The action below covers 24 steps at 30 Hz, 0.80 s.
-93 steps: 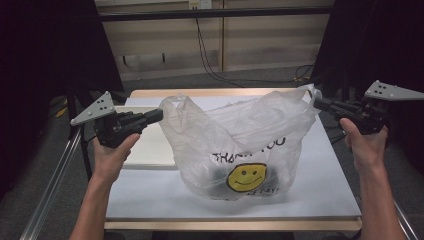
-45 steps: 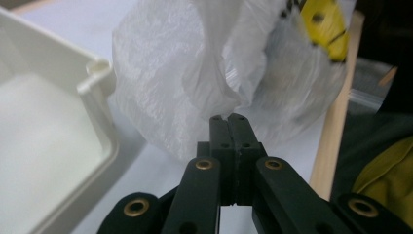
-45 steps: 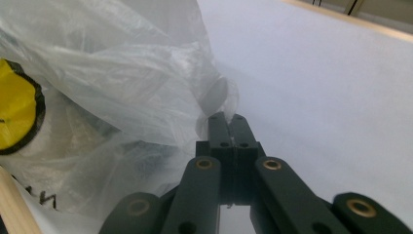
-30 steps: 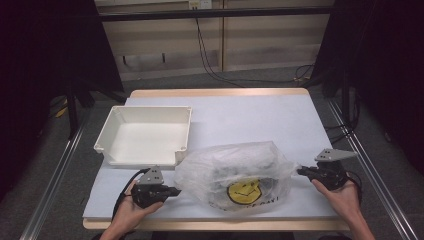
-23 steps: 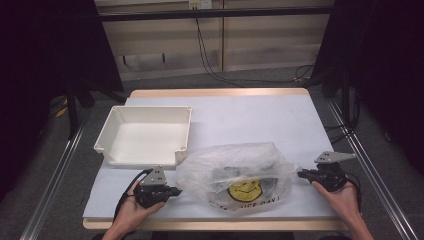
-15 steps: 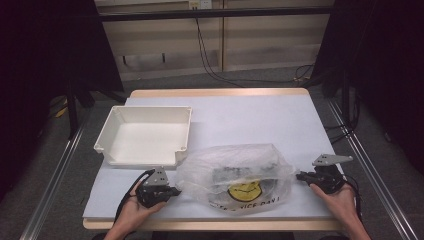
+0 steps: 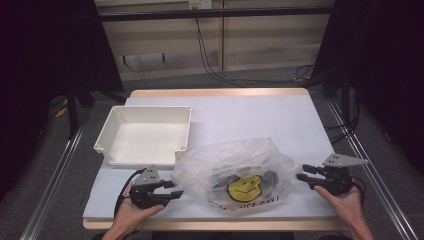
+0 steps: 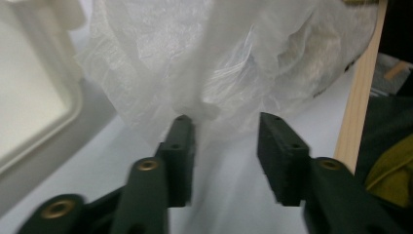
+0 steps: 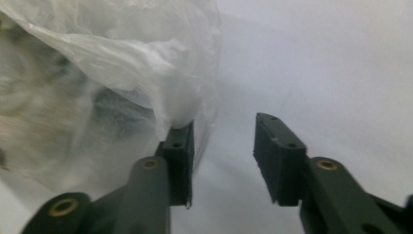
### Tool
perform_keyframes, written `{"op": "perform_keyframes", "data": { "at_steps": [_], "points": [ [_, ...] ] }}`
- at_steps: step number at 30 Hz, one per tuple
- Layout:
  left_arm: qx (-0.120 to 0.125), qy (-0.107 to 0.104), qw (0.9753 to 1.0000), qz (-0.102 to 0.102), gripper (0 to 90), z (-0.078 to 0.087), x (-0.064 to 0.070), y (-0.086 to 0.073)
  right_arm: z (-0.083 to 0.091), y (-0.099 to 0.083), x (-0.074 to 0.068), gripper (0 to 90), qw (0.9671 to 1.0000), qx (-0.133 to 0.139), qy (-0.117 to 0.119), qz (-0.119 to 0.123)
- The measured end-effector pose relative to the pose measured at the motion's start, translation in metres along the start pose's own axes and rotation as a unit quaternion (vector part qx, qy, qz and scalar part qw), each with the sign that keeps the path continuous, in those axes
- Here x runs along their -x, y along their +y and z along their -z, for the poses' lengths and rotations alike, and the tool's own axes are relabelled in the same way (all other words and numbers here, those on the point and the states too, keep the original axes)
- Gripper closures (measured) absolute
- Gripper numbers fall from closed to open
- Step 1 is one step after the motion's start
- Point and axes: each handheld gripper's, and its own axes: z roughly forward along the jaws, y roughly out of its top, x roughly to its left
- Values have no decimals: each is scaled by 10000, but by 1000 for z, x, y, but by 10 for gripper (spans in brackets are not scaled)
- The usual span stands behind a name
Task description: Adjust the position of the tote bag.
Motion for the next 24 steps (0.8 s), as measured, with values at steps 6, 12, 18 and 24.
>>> {"op": "perform_keyframes", "data": {
  "at_steps": [6, 12, 18, 24],
  "points": [
    [391, 270, 9987, 168, 429, 23, -2, 4, 21, 15, -11, 439, 9990, 429, 78, 88],
    [857, 409, 9954, 143, 386, 50, 1, 16, 35, 25, -15, 360, 9976, 680, 118, 97],
    [1152, 251, 9930, 21, 389, 61, 12, 32, 50, 40, -21, 333, 9948, 994, 66, 185],
    [1320, 229, 9910, -11, 382, 68, 18, 35, 59, 47, -28, 329, 9930, 1154, 133, 236]
  ]
}}
